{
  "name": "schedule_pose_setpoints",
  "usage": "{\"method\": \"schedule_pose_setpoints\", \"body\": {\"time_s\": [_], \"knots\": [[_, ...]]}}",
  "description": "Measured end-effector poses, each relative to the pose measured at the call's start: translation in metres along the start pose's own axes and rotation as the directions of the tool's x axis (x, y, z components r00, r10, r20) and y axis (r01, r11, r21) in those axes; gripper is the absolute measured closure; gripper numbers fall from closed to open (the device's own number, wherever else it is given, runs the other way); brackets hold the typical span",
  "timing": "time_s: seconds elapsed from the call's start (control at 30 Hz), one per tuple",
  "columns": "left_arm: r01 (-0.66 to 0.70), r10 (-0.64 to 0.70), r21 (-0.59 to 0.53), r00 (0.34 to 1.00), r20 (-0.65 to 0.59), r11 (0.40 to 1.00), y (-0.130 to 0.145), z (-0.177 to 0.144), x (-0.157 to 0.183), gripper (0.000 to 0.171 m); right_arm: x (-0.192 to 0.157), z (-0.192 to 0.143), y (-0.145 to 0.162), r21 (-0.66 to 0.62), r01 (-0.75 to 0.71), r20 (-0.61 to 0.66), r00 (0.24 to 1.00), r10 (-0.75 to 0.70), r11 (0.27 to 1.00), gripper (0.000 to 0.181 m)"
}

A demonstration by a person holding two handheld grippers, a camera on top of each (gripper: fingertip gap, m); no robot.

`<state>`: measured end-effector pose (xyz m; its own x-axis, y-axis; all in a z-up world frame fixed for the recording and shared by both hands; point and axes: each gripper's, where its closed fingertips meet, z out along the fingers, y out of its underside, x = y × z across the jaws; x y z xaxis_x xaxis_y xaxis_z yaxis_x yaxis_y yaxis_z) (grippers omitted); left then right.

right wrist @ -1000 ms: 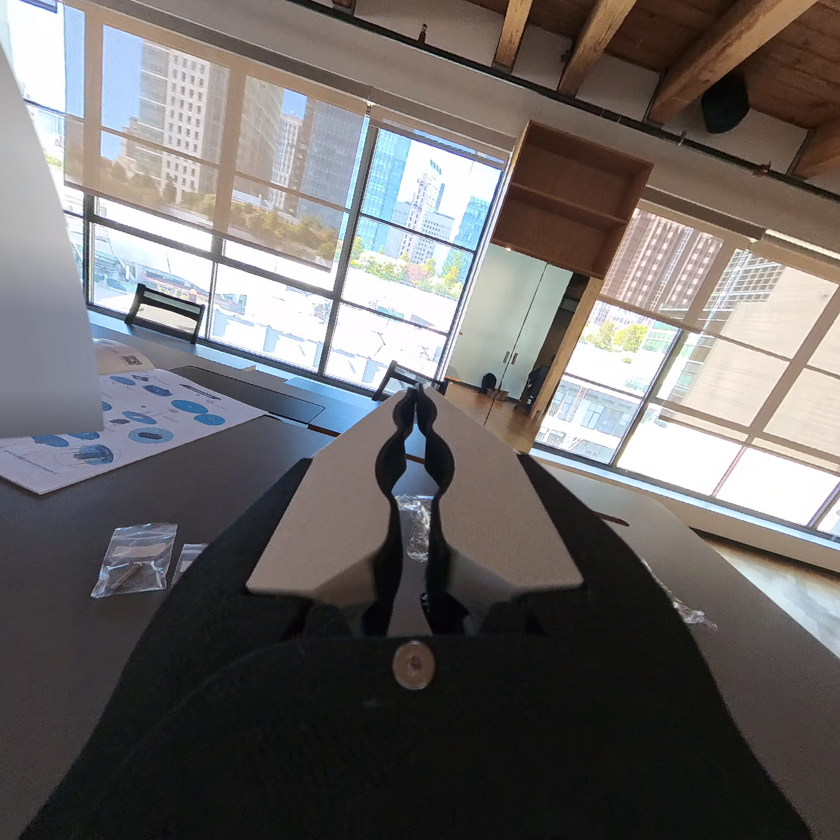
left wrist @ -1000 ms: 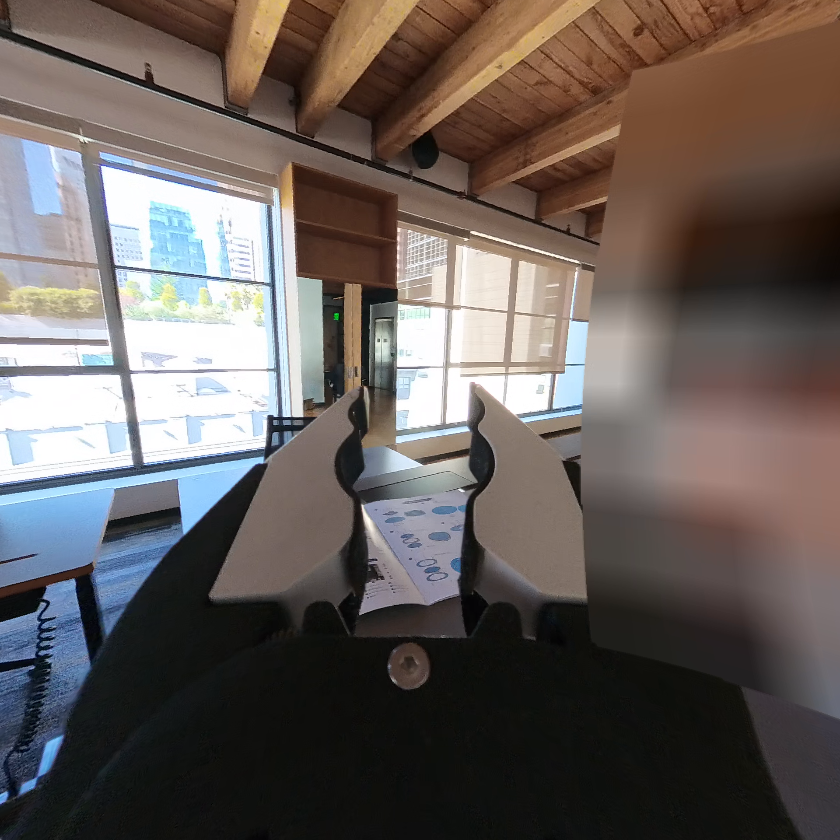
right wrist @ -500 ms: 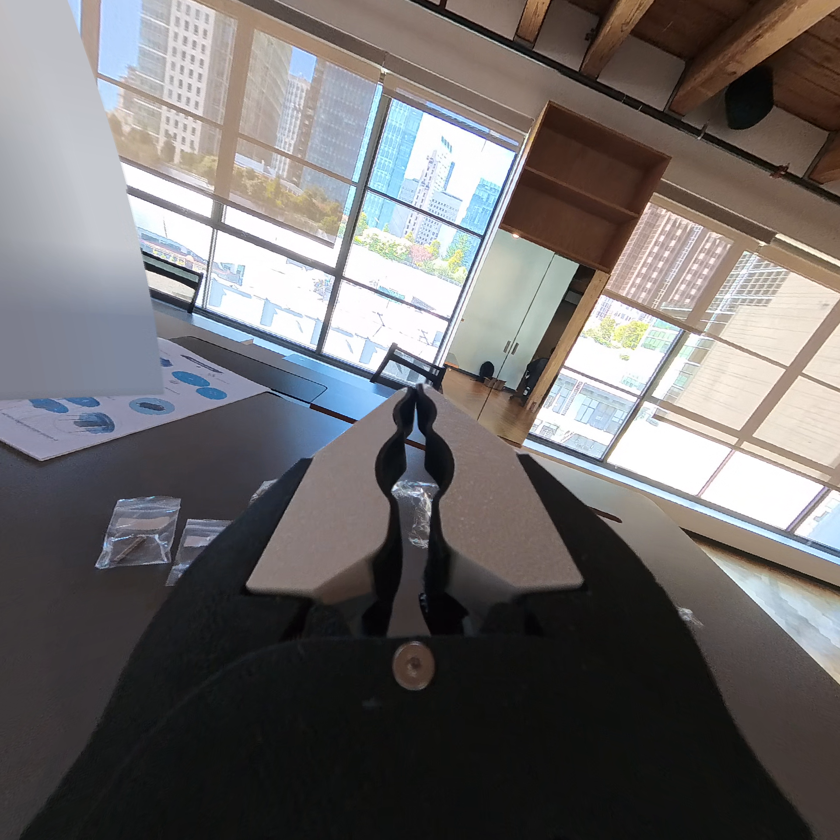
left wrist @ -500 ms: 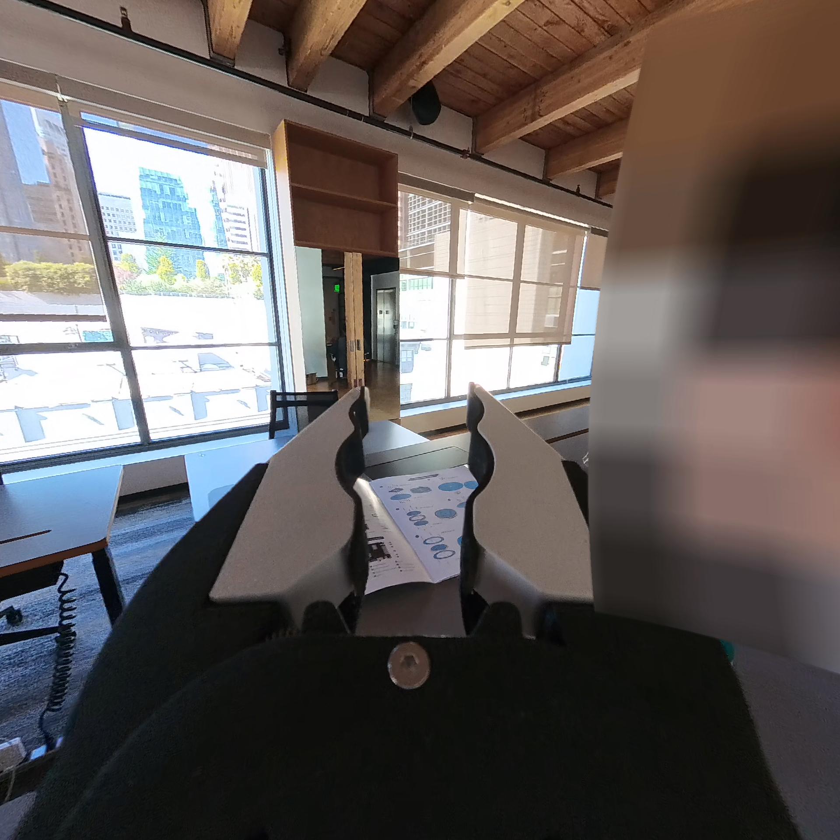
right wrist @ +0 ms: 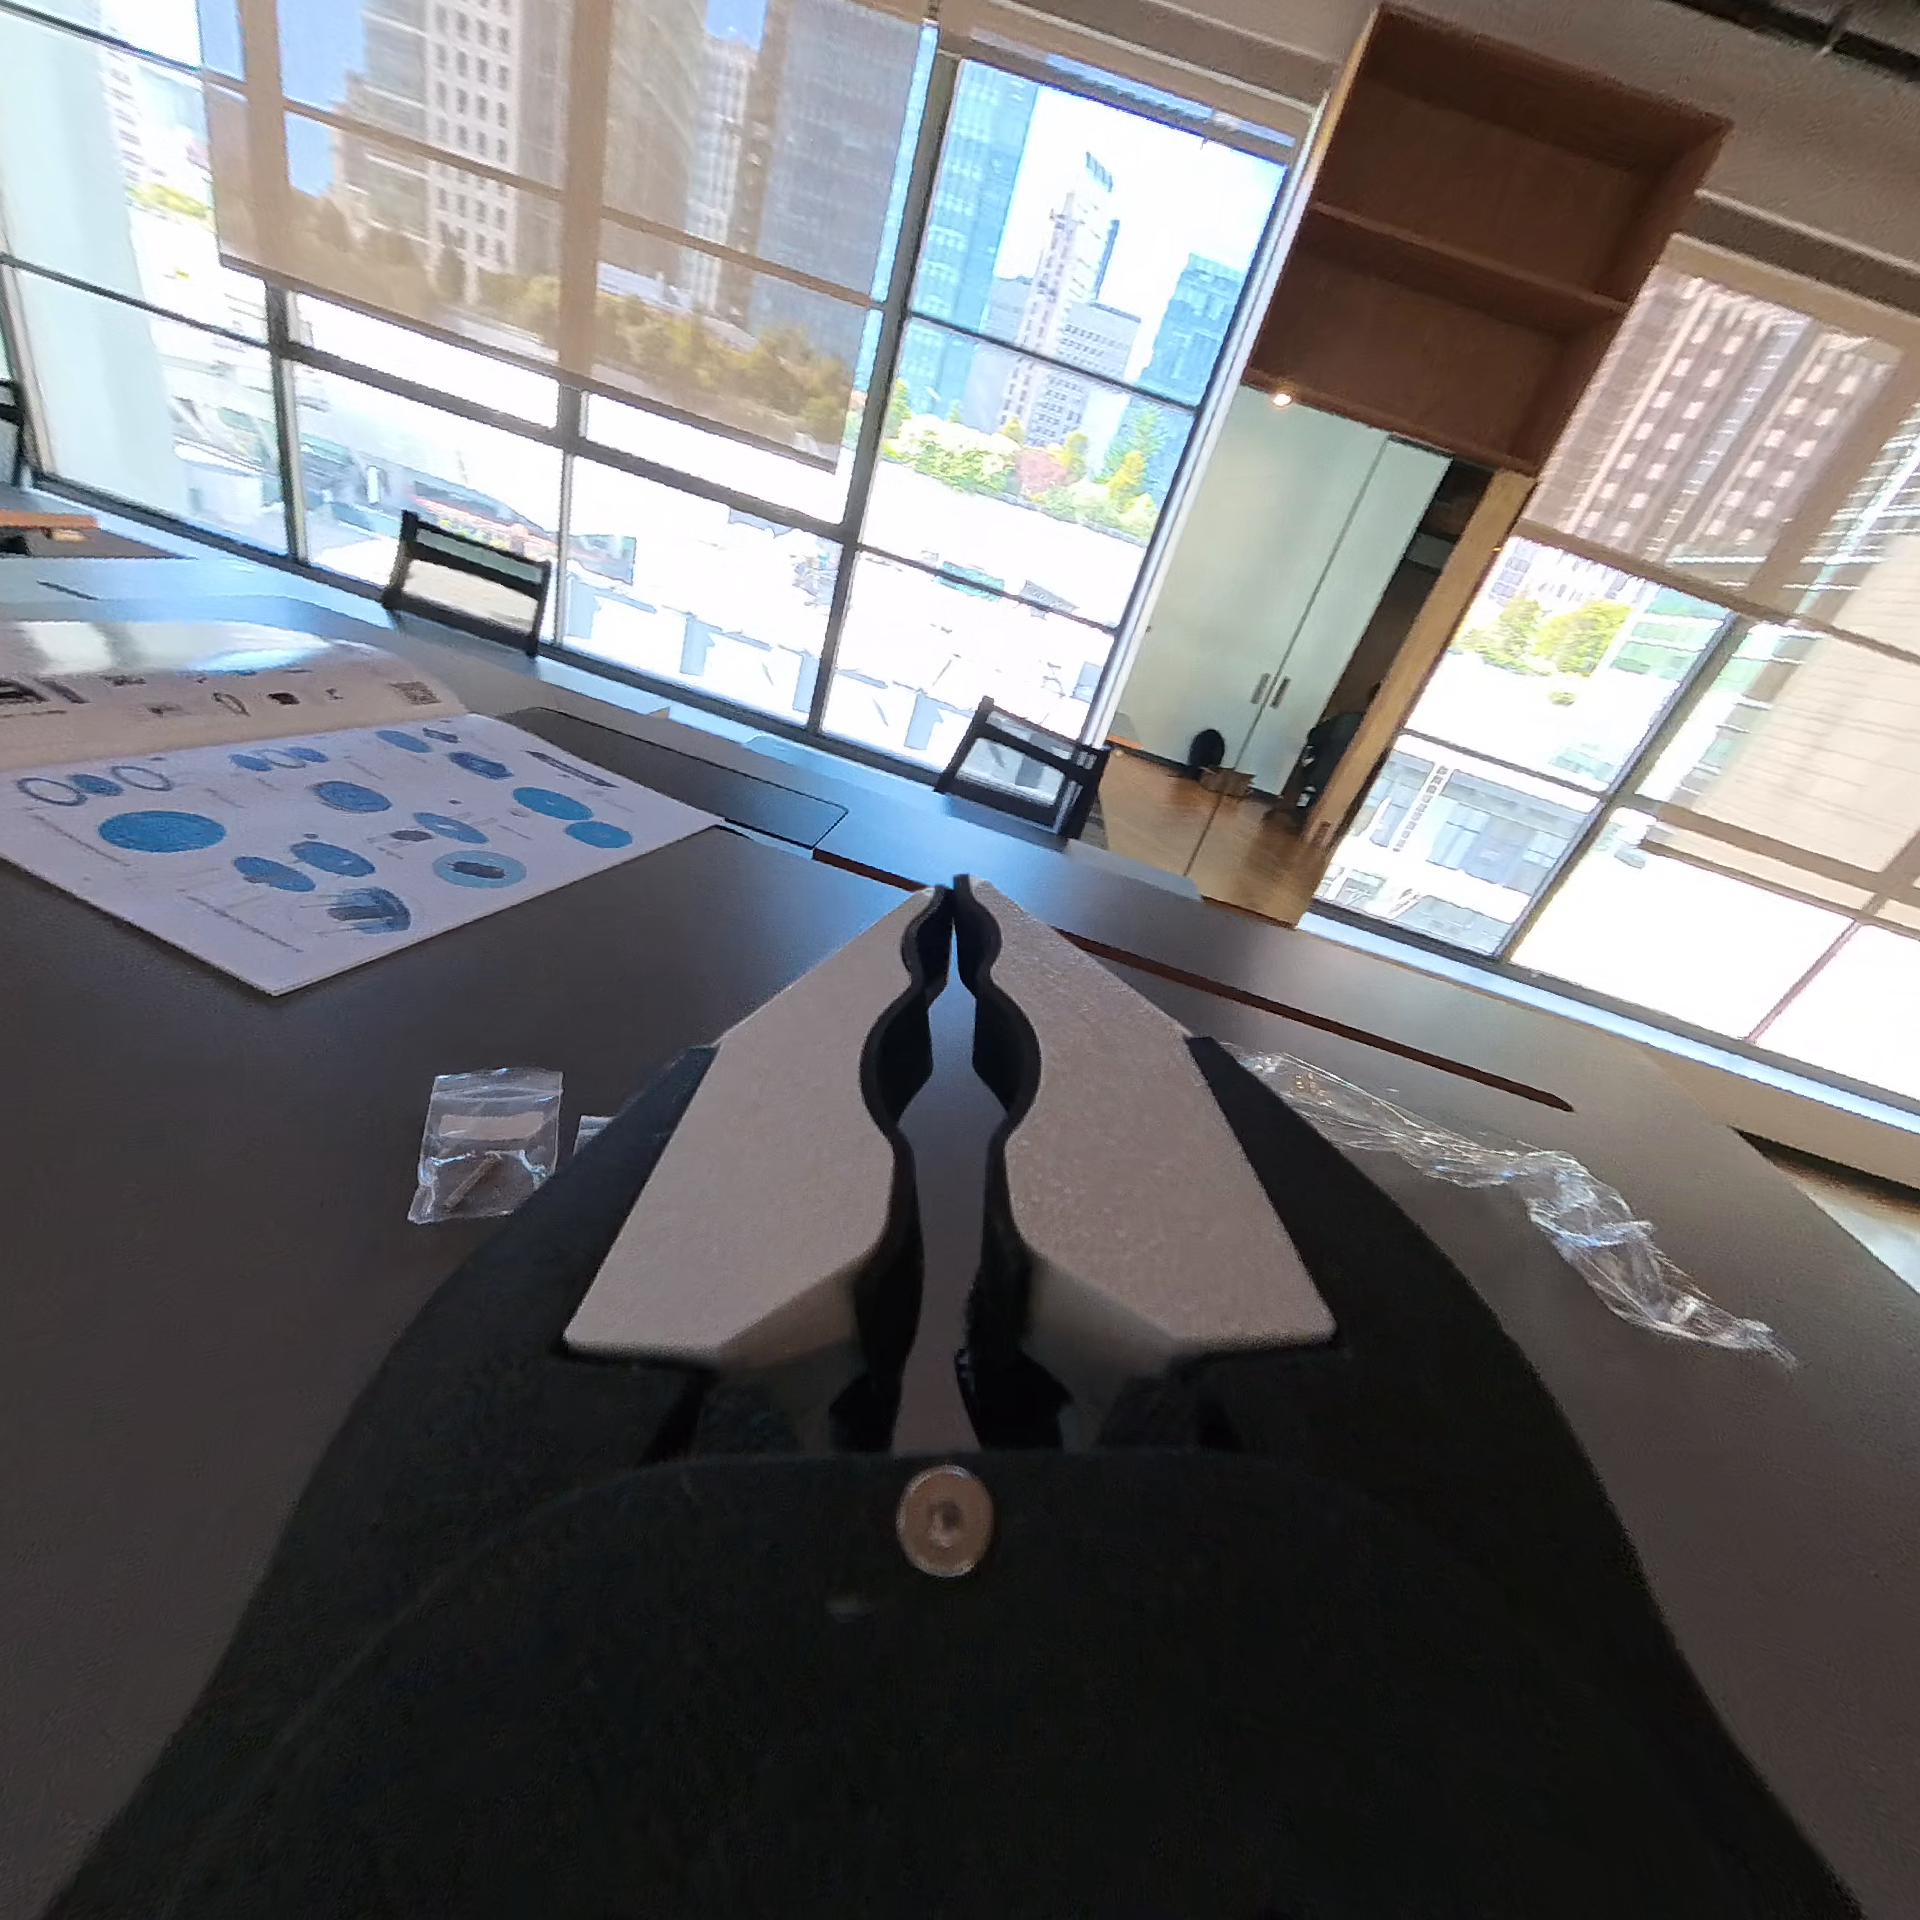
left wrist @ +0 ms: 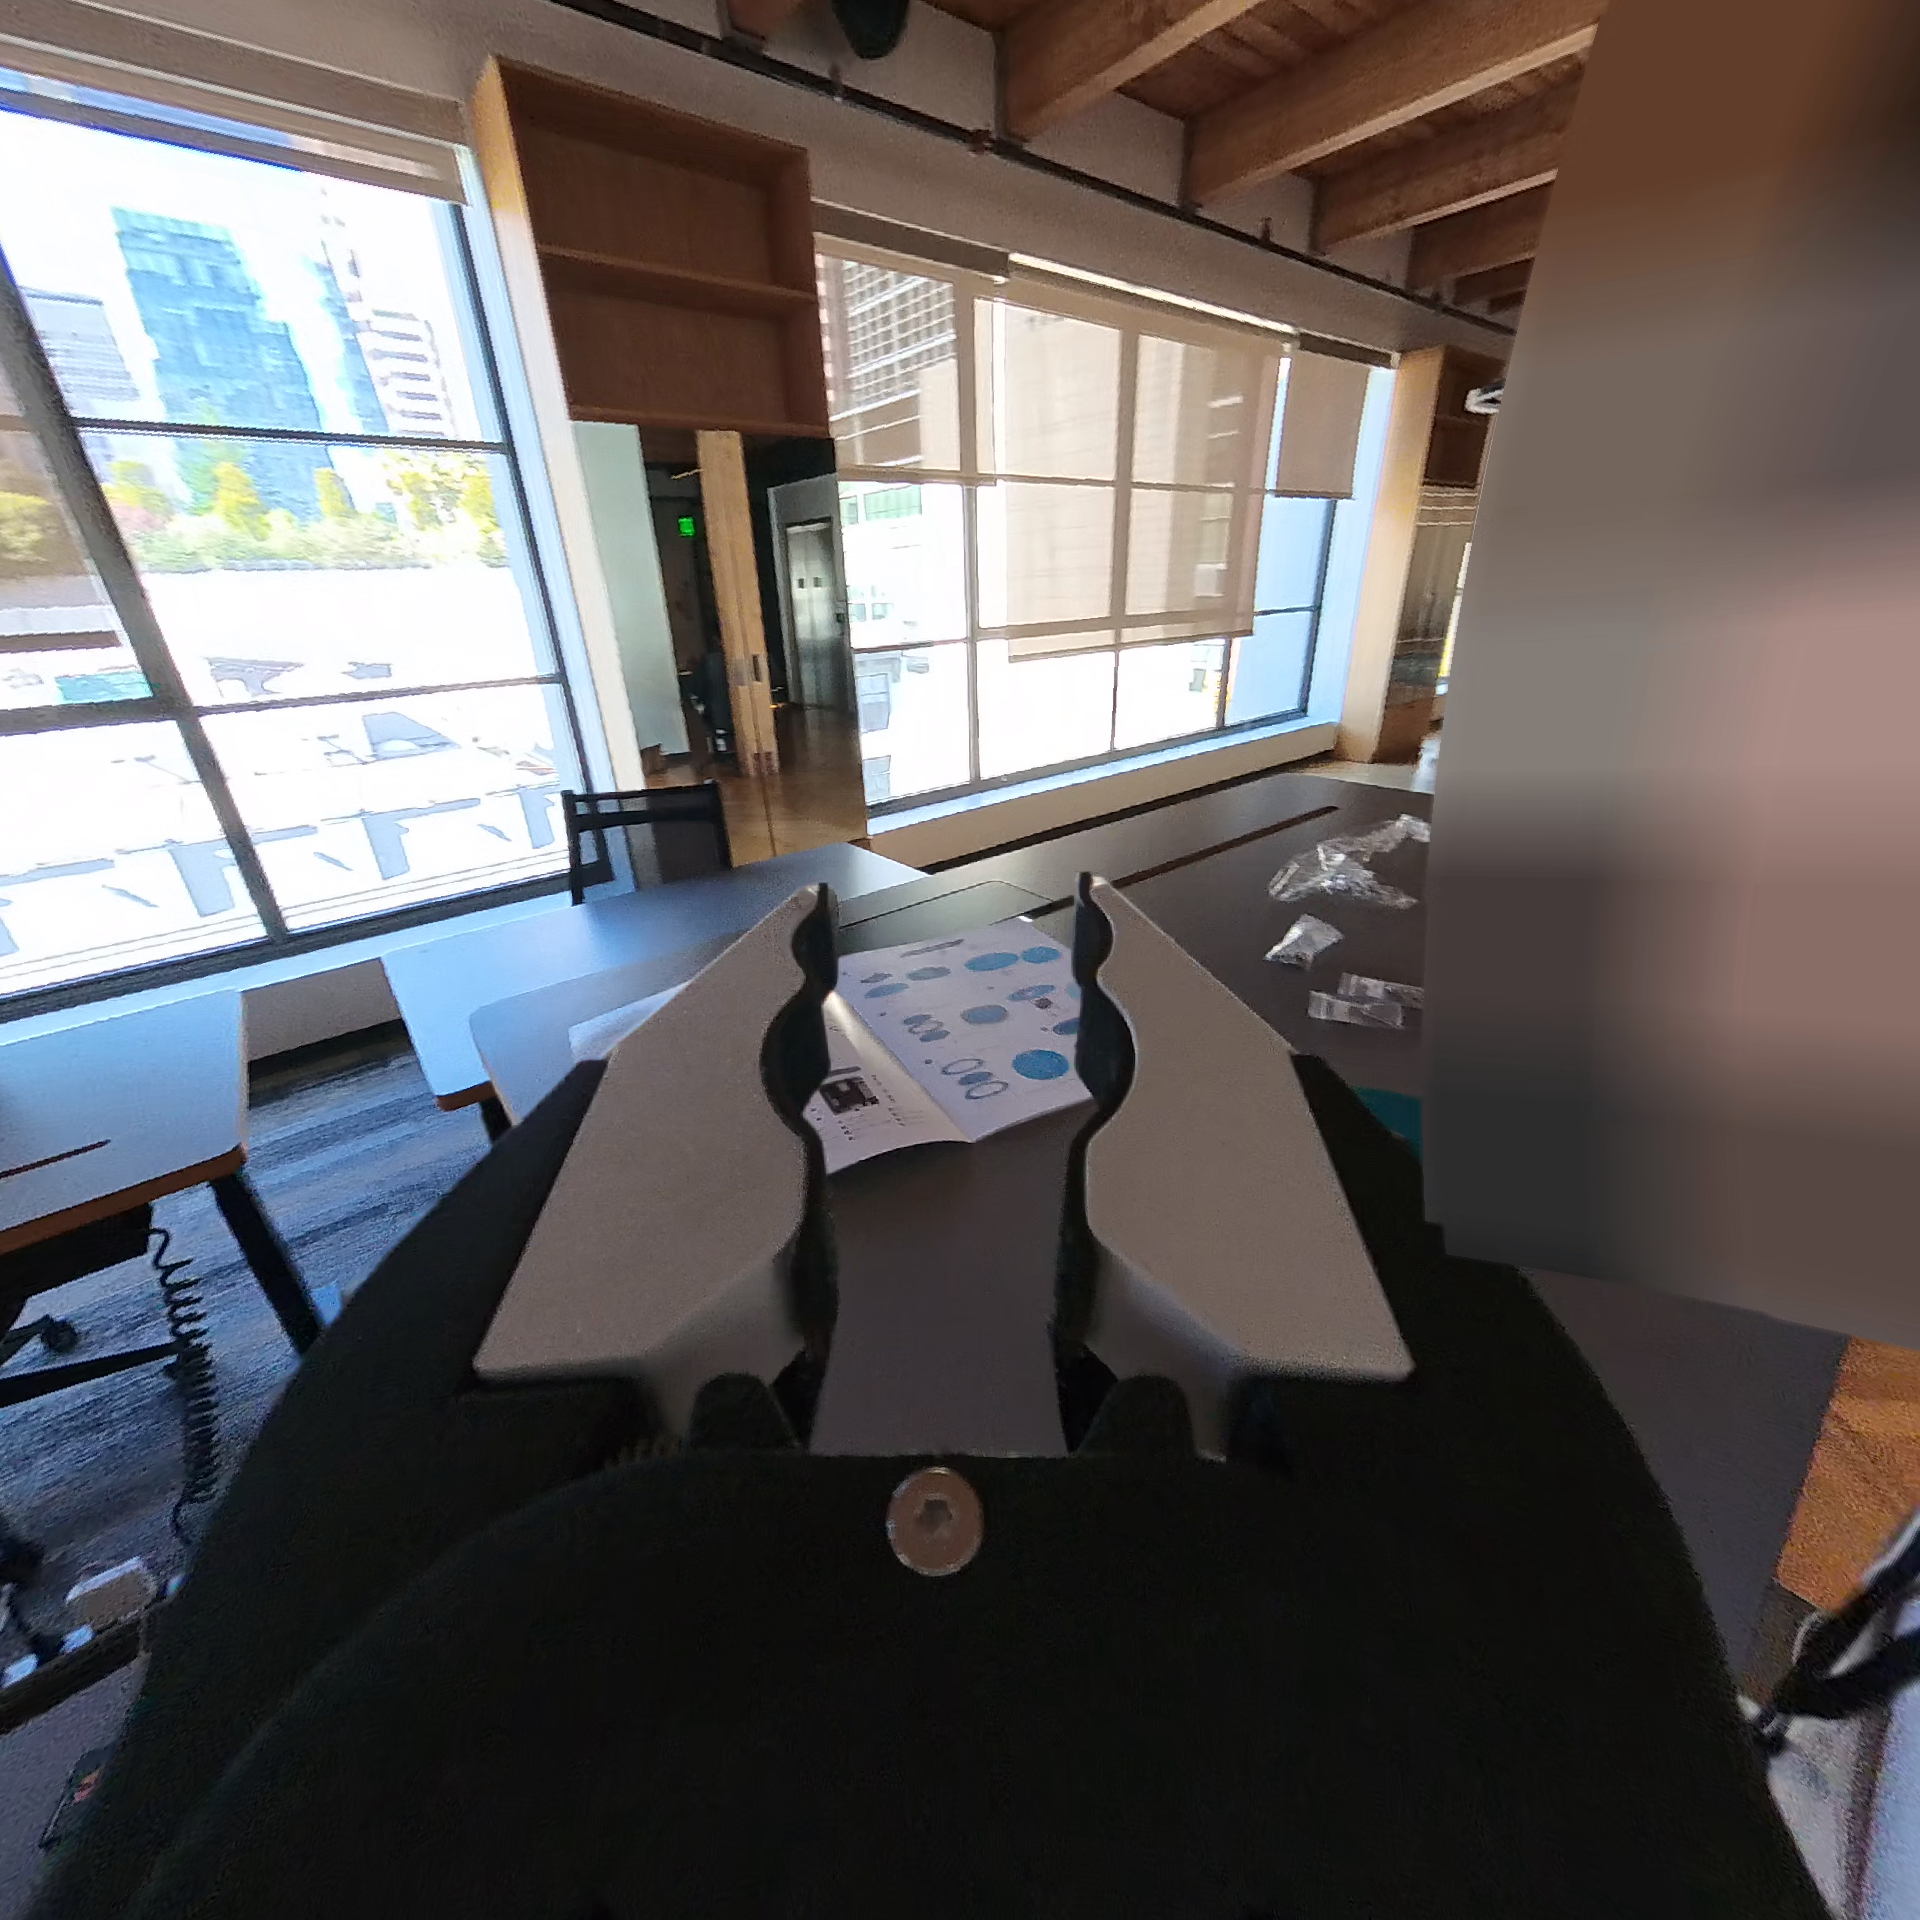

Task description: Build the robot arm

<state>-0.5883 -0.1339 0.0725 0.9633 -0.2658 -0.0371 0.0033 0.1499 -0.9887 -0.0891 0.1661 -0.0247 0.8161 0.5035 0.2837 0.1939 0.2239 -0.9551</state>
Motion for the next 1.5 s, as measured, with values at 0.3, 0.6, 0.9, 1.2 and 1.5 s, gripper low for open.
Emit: {"method": "schedule_pose_setpoints", "body": {"time_s": [0.3,0.6,0.9,1.2,1.5], "knots": [[0.038,-0.036,-0.034,0.998,0.060,0.999,0.021,-0.060,-0.017,0.126,-0.056,-0.056,-0.006,0.055,0.023,-0.005,1.000,-0.023,0.998,0.181],[0.060,0.039,-0.176,0.859,0.510,0.983,0.027,-0.197,-0.037,0.124,-0.228,-0.050,-0.127,0.247,-0.205,0.650,0.760,-0.005,0.947,0.181],[0.238,0.151,-0.335,0.566,0.811,0.912,0.090,-0.448,-0.048,0.116,-0.533,-0.073,-0.201,0.070,-0.323,0.967,0.256,0.017,0.944,0.167],[0.427,0.039,-0.326,0.557,0.830,0.843,0.116,-0.694,-0.082,0.106,-0.890,-0.079,-0.278,0.154,-0.310,0.975,0.203,-0.093,0.938,0.154],[0.381,0.081,-0.326,0.536,0.840,0.865,0.107,-0.815,-0.224,0.117,-1.198,0.013,-0.149,-0.306,-0.051,0.952,0.012,0.307,0.951,0.151]]}}
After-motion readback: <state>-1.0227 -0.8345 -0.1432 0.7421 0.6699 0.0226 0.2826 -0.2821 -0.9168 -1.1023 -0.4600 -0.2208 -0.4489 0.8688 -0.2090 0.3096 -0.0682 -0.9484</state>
